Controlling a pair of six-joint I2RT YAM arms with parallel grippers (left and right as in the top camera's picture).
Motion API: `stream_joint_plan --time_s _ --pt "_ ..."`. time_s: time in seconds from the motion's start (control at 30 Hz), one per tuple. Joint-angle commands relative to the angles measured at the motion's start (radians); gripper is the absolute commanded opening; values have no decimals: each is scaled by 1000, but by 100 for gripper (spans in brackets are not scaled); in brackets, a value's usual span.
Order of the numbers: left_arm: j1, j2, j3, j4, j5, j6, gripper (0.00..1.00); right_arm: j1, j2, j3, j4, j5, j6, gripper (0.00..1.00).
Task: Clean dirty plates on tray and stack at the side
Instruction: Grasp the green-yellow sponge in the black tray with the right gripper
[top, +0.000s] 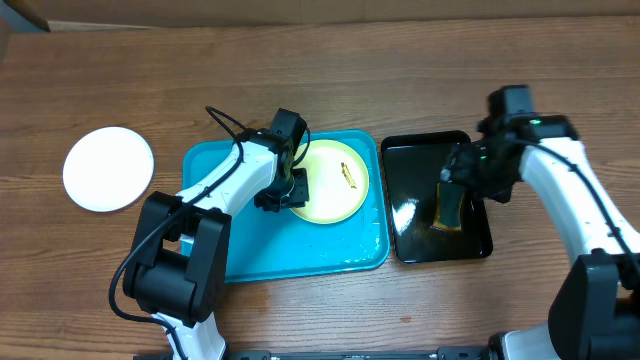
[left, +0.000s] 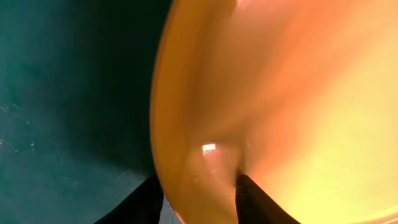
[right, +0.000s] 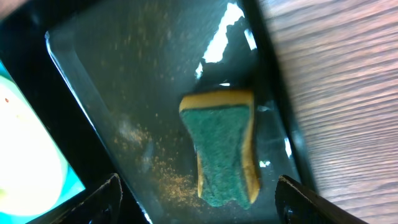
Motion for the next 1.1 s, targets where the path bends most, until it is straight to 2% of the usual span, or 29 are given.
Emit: stream_joint_plan --time_s 0.0,0.13,0.3,0.43,0.57,0.7,0.77,0.8,0.87,1.0,1.07 --pt "0 2 7 3 -21 -15 41 51 -8 -67 35 130 55 80" --pt "0 2 7 3 -21 -15 39 81 -8 -154 156 197 54 84" --pt "0 2 7 3 -21 -15 46 82 -8 -246 306 225 51 84" --pt "0 2 7 3 -21 -15 46 84 -8 -279 368 188 43 72" --pt "0 2 7 3 -16 -15 46 97 -8 -310 440 124 -10 71" --pt "0 2 7 3 -14 -15 45 101 -8 -342 504 145 -13 70" --pt "0 2 7 3 -14 -15 38 101 -8 -342 508 145 -13 62" --pt "0 2 7 3 -14 -15 35 101 -8 -342 508 145 -13 54" --pt "0 2 7 3 -14 -15 34 101 -8 -342 508 144 -13 44" --pt "0 2 7 3 -14 -15 34 101 -8 -342 506 138 -11 9" --pt "0 2 7 3 -14 -15 35 101 -8 -333 504 138 -8 4"
